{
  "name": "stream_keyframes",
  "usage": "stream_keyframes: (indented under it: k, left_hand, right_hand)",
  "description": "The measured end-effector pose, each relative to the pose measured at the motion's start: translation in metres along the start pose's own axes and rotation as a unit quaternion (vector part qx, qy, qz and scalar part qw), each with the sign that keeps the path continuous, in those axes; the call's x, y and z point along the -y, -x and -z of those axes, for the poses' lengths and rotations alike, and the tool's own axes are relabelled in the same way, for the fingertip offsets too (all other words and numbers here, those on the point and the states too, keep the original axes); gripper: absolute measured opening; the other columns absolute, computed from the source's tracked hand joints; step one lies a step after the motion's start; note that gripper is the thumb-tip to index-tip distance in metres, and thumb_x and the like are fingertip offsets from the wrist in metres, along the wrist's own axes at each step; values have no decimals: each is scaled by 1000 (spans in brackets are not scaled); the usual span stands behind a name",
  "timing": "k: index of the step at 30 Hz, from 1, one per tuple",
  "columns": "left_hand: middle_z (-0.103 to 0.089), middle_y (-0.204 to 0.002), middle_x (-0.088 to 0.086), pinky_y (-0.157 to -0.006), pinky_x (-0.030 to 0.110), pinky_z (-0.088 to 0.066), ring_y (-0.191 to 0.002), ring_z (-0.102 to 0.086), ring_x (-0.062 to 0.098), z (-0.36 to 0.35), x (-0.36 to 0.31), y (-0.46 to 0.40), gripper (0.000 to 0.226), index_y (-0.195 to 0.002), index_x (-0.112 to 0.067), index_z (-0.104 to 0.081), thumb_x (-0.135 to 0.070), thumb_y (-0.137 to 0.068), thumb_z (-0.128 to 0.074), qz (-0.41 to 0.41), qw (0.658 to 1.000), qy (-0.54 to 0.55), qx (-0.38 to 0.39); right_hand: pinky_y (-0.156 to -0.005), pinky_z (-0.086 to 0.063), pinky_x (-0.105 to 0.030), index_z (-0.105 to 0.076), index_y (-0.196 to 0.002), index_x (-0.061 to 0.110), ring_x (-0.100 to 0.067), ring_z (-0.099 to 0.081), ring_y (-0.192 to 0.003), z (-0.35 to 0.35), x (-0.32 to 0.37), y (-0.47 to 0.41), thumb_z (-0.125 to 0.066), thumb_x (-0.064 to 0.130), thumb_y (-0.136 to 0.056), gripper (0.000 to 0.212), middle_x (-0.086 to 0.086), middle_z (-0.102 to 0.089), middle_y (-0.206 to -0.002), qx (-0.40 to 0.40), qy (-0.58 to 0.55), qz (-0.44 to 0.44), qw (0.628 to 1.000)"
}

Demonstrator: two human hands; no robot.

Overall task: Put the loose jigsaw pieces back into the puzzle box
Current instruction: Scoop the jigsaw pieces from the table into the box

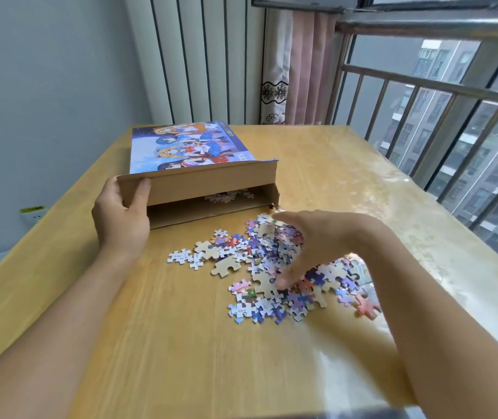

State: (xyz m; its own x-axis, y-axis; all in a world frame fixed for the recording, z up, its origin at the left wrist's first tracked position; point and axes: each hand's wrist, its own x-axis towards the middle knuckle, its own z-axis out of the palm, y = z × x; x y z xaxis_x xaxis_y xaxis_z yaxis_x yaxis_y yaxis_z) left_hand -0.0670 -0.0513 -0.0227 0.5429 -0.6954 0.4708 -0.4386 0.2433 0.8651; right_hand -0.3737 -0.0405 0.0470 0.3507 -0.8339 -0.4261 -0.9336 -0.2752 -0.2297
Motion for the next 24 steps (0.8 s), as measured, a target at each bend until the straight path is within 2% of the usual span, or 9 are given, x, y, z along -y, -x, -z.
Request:
stream_keyframes:
  k: [3, 6, 9, 13, 15, 16, 20, 22, 24]
  left_hand:
    - [-66, -91, -11, -76, 53, -57, -81, -61, 22, -1, -1, 0, 20, -101, -21, -62, -40, -95, -62, 4, 1000, 18, 3]
    - [-68, -99, -11, -87, 34, -52, -91, -62, 12, -3, -2, -1, 18, -108, -16, -64, -32, -98, -63, -6, 999, 32, -1]
    - [-67, -96, -17, -85, 25, -49, -91, -62, 8, -3, -2, -2, 19, -110, -12, -64, -28, -99, -63, -6, 999, 42, -1]
    - [-67, -92, -18, -84, 26, -49, -90, -62, 9, -3, -1, -6, 13, -105, -16, -64, -27, -99, -62, -10, 998, 55, 1]
    - [-68, -92, -18, -84, 26, -49, -89, -63, 8, -4, -2, -8, 10, -104, -17, -64, -26, -99, -62, -13, 998, 65, -3]
    - [-69, -92, -17, -84, 27, -49, -88, -63, 8, -4, -2, -9, 9, -103, -18, -64, -27, -99, -63, -12, 997, 70, -5]
    - [-70, -88, -13, -81, 32, -49, -84, -61, 13, -7, 1, -14, 9, -96, -23, -65, -31, -97, -64, -8, 997, 76, -12]
    - [-68, -85, -10, -80, 34, -48, -82, -58, 14, -7, 3, -16, 10, -86, -30, -63, -34, -95, -65, -2, 996, 81, -20]
    - [-67, -84, -9, -80, 34, -47, -82, -56, 14, -8, 2, -18, 13, -81, -35, -62, -36, -94, -66, 5, 996, 89, -23]
  right_hand:
    - [-108, -41, -43, -25, -154, 43, -22, -40, -138, -7, 9, -6, -85, 69, -58, 117, 6, -40, -152, -45, 39, 39, 997]
    - [-92, -47, -39, -46, -141, 42, -22, -50, -117, -8, 9, -12, -85, 59, -66, 86, 3, -51, -128, -65, 31, 71, 995]
    - [-92, -51, -41, -55, -133, 38, -20, -55, -110, -9, 3, -18, -84, 50, -73, 68, 3, -58, -124, -95, 15, 88, 991]
    - [-90, -53, -42, -62, -124, 35, -21, -59, -107, -11, 1, -24, -83, 37, -78, 51, 3, -62, -121, -115, -11, 95, 989]
    - [-92, -53, -40, -62, -125, 36, -20, -59, -110, -11, 2, -24, -83, 38, -77, 52, 4, -61, -125, -119, -16, 94, 988]
    - [-94, -52, -39, -58, -130, 37, -19, -57, -114, -10, 2, -23, -83, 43, -75, 60, 5, -59, -129, -120, -20, 89, 989]
    - [-110, -42, -43, -27, -155, 40, -20, -42, -137, -6, 9, -9, -86, 68, -57, 117, 8, -39, -152, -70, 6, 45, 997]
    - [-110, -42, -48, -26, -154, 42, -22, -38, -139, -7, 16, -5, -86, 69, -54, 120, 7, -39, -151, -29, 60, 33, 997]
    - [-105, -46, -48, -37, -149, 42, -23, -43, -131, -9, 21, -6, -86, 65, -60, 104, 4, -46, -142, -27, 69, 39, 997]
